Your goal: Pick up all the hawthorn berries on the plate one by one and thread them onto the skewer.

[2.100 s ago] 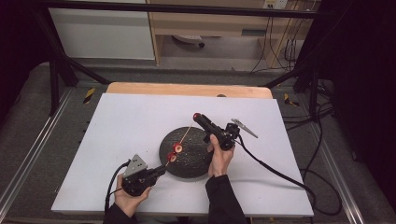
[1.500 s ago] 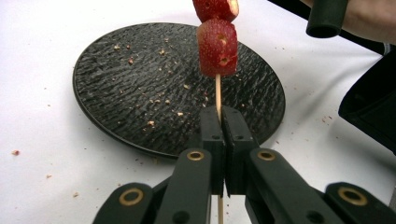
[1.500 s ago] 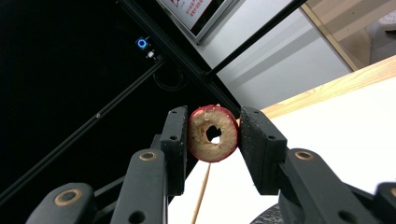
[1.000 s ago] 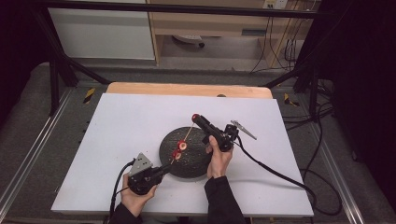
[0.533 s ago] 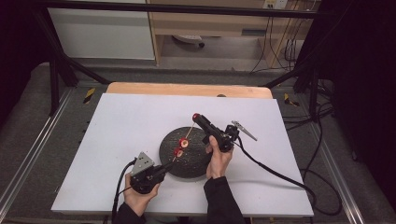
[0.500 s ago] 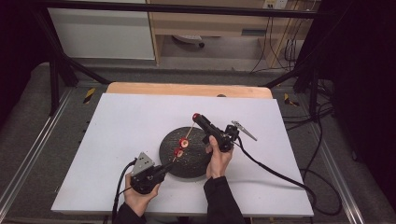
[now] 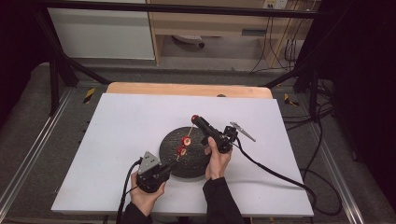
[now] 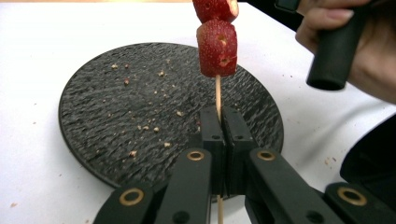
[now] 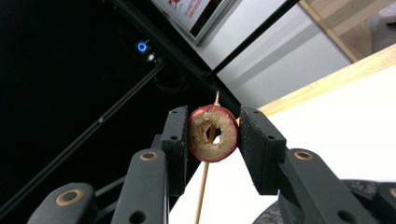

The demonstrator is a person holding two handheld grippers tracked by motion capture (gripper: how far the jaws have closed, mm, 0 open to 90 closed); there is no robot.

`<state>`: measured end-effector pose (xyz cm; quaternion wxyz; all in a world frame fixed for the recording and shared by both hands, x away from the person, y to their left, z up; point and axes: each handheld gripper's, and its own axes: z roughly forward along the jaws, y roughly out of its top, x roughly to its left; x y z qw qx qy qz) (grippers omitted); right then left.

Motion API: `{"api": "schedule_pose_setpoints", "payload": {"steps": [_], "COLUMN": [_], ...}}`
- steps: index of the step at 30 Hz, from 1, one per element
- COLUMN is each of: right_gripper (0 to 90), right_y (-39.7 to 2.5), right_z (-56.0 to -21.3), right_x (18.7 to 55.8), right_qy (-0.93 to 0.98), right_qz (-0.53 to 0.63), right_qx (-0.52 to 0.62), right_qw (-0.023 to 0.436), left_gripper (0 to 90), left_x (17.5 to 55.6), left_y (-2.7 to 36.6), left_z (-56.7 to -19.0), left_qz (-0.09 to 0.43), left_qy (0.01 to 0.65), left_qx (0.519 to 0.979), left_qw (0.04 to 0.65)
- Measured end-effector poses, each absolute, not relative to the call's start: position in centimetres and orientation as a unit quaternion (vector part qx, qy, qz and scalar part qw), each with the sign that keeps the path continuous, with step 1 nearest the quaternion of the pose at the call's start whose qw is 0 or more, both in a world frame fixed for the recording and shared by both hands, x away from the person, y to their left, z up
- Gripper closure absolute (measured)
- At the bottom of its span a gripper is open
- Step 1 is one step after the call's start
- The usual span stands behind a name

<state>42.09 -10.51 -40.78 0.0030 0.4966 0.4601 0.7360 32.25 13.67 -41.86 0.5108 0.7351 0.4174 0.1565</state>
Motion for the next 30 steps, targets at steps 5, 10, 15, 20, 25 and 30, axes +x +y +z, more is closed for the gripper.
{"api": "schedule_pose_setpoints", "payload": {"steps": [5,10,15,20,25,30], "right_gripper": [64.1,64.1,64.1,63.9,62.8,56.4], "right_y": [-10.4,-10.3,-10.1,-10.1,-10.2,-10.6], "right_z": [-40.9,-40.9,-41.2,-41.3,-41.2,-40.5], "right_x": [41.7,41.4,41.2,41.0,41.0,41.0], "right_qy": [0.468,0.473,0.482,0.493,0.509,0.528], "right_qz": [0.734,0.732,0.728,0.722,0.711,0.701], "right_qx": [0.492,0.489,0.488,0.487,0.485,0.478], "right_qw": [0.000,0.000,-0.001,0.000,0.004,0.028], "left_gripper": [88.4,88.4,88.4,88.4,88.4,88.4], "left_x": [33.0,33.4,33.7,33.7,33.7,33.7], "left_y": [13.5,13.5,13.5,13.7,13.8,14.0], "left_z": [-41.3,-41.2,-41.3,-41.5,-41.6,-41.6], "left_qz": [0.155,0.152,0.143,0.141,0.133,0.131], "left_qy": [0.413,0.411,0.412,0.409,0.408,0.403], "left_qx": [0.735,0.733,0.733,0.736,0.737,0.740], "left_qw": [0.515,0.520,0.522,0.521,0.522,0.522]}}
